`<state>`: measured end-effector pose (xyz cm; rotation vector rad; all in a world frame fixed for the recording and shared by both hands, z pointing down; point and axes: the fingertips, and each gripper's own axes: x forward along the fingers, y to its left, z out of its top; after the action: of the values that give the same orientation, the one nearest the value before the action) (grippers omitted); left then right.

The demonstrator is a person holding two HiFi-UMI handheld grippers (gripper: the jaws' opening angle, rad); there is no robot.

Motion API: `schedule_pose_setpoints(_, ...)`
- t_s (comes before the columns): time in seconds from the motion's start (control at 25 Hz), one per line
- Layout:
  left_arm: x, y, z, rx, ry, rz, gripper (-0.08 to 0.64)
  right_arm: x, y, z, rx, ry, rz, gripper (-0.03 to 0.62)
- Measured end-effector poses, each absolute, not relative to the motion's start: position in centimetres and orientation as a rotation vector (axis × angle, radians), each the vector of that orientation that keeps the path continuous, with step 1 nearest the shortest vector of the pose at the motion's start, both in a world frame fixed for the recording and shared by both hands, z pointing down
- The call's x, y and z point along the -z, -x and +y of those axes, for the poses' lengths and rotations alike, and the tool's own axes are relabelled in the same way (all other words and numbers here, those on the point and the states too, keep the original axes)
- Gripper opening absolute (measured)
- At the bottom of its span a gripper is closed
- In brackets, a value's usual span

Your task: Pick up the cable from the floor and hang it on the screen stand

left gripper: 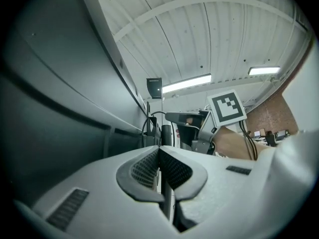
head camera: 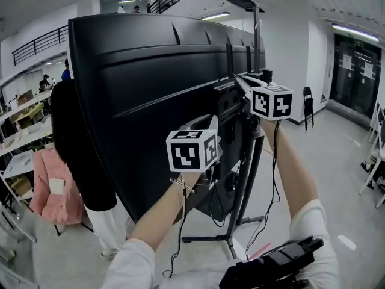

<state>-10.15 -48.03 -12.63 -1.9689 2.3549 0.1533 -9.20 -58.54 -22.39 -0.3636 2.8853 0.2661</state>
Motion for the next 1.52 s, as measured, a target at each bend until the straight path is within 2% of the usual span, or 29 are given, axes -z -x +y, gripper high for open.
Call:
schedule_pose_setpoints(0.36, 13.1, 9.4, -49.4, -0.157, 2.043, 2.293, 0.003, 21.3, 8.8, -61.9, -0.138, 0.470, 2.863, 0.037)
schedule_pose_setpoints(0.96, 9.5, 8.0, -48.8, -0.208, 2.156, 2.255, 0.003, 18.2, 8.7, -61.5, 0.073, 0.389, 2.729, 0.040)
schedule_pose_setpoints(1.12, 7.8, 8.1, -48.7, -0.248, 2.194, 2.269, 0.003, 17.4, 8.1, -61.6, 0.116, 0.379, 2.691, 0.098)
schedule_pose_setpoints(1.52, 3.0, 7.8, -48.7, -0.260, 2.276, 2.304, 0.003, 14.0, 5.4, -61.9, 0.173, 0.437, 2.575, 0.126)
